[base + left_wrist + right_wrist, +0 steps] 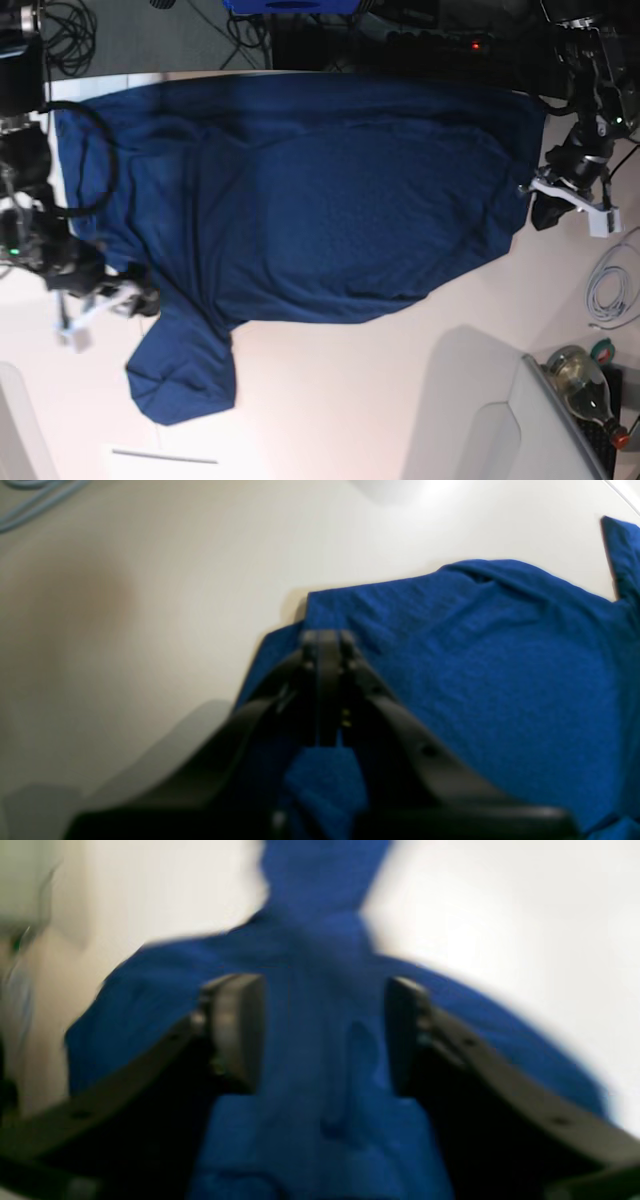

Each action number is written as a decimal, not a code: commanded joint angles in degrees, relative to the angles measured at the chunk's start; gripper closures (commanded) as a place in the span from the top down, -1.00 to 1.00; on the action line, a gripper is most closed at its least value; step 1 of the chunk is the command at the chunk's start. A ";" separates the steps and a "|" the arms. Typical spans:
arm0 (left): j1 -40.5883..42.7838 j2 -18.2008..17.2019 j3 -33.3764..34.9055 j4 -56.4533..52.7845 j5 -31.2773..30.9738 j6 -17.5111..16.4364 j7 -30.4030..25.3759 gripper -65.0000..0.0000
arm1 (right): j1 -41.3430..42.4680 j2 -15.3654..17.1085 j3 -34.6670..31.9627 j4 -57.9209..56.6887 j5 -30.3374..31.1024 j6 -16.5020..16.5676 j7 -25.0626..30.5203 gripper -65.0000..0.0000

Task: Layout the t-shirt on the table in an organized manner, then fold the t-shirt properly
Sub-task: 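Release the shirt and move both grippers onto the shirt body, then grasp the shirt fabric with the left gripper and pull it toward the collar, then grasp the shirt side edge with the left gripper near the hem, then drag the shirt edge with the left gripper toward the collar edge, then grasp the hanging sleeve with the right gripper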

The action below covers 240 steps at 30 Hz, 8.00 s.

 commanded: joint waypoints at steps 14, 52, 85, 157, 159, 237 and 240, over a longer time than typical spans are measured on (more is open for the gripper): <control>-17.57 -2.82 -0.31 -18.91 7.43 6.56 -1.35 -0.59 | -1.82 -1.47 -7.80 0.55 0.06 0.20 2.79 -0.96; -9.57 5.62 10.33 -1.94 14.99 6.82 -1.35 -1.00 | -5.25 -1.56 -5.78 0.64 0.06 0.20 2.87 -0.95; 8.28 6.06 21.32 16.61 30.02 6.82 -1.08 0.48 | -5.34 -1.56 -6.13 0.46 0.06 0.20 2.87 -0.95; -45.08 2.63 22.81 -39.22 46.72 11.04 -20.07 -1.00 | -5.34 -1.65 -6.22 0.46 0.15 0.20 2.70 -0.95; -44.91 2.72 22.81 -40.19 46.81 11.66 -21.21 -1.00 | -5.34 -1.65 -6.22 0.46 0.15 0.20 2.70 -0.95; -2.27 8.17 -3.21 -6.16 24.48 11.75 -13.92 -1.00 | -1.29 -3.32 -2.09 -5.96 -15.41 -0.06 10.96 -0.93; -4.47 7.99 -3.30 -11.61 25.19 11.75 -14.00 -1.00 | 1.87 -3.32 -2.35 -6.66 -15.41 -0.06 10.96 -0.76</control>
